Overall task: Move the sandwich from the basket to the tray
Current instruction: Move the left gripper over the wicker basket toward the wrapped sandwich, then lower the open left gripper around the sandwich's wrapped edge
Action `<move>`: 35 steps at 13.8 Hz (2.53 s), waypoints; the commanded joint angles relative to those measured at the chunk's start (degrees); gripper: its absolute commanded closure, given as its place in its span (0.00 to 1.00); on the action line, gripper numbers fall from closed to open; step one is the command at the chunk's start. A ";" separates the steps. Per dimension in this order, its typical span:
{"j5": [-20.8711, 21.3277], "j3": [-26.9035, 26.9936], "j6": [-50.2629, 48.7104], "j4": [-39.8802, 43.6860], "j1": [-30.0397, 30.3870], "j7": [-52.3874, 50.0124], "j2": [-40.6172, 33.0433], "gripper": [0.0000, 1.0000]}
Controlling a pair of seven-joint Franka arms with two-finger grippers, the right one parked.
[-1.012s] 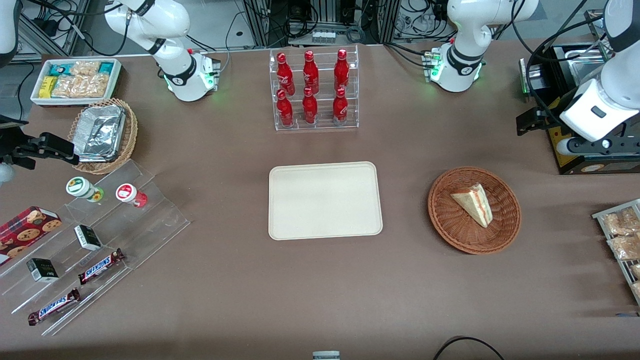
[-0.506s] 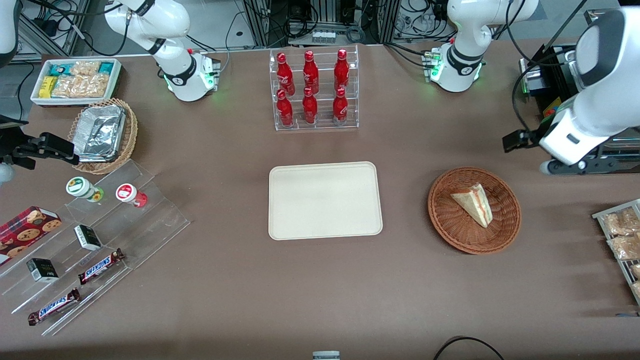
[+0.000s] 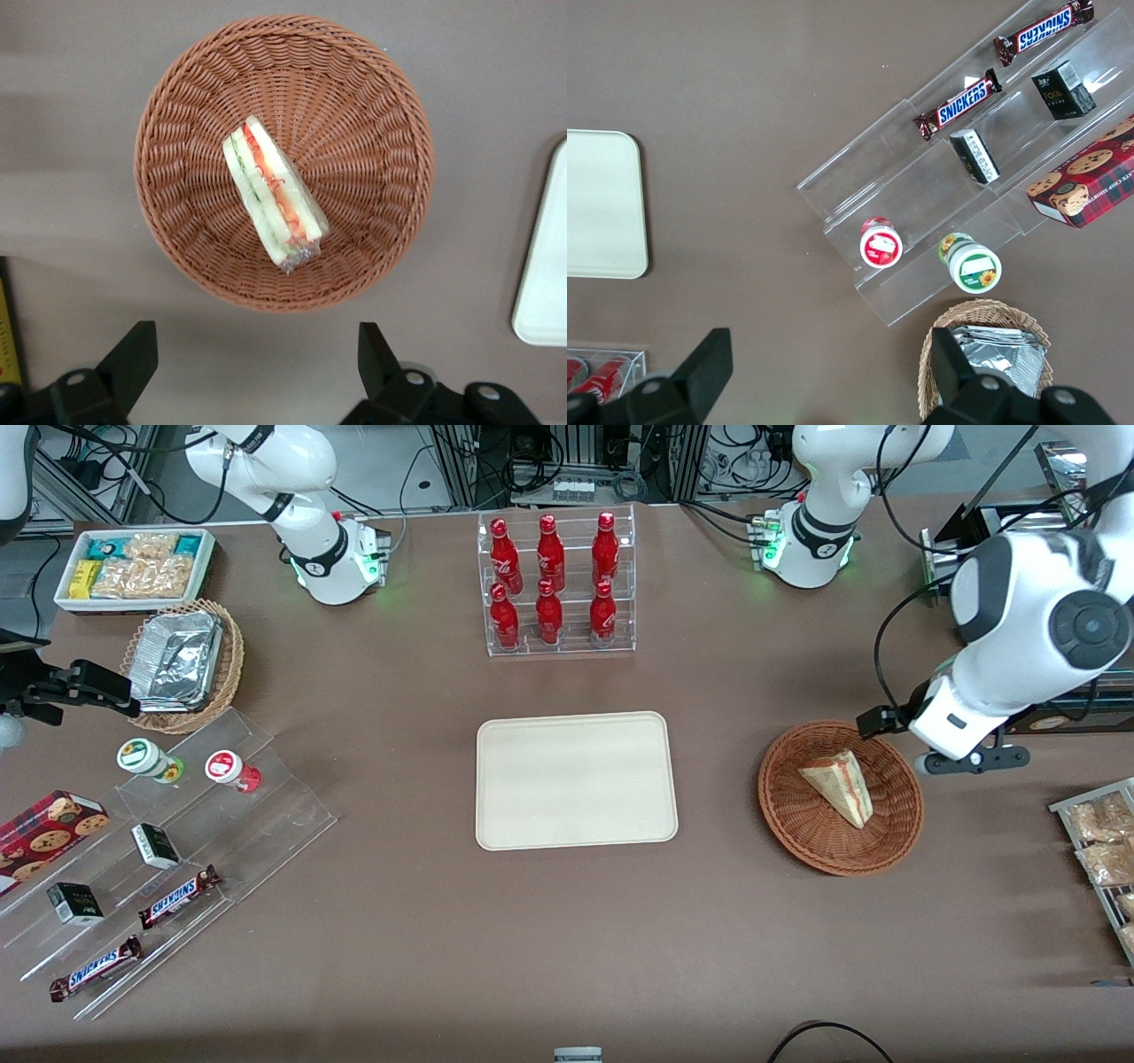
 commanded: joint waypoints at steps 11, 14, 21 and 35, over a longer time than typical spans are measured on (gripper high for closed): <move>0.83 -0.60 17.07 -6.45 -1.72 -31.15 6.98 0.00; 1.53 -0.60 19.08 -7.76 -1.72 -31.25 7.60 0.00; 2.67 -0.51 22.78 -9.44 -1.37 -31.34 9.62 0.00; 2.58 -0.43 25.95 -11.46 -1.10 -32.83 10.50 1.00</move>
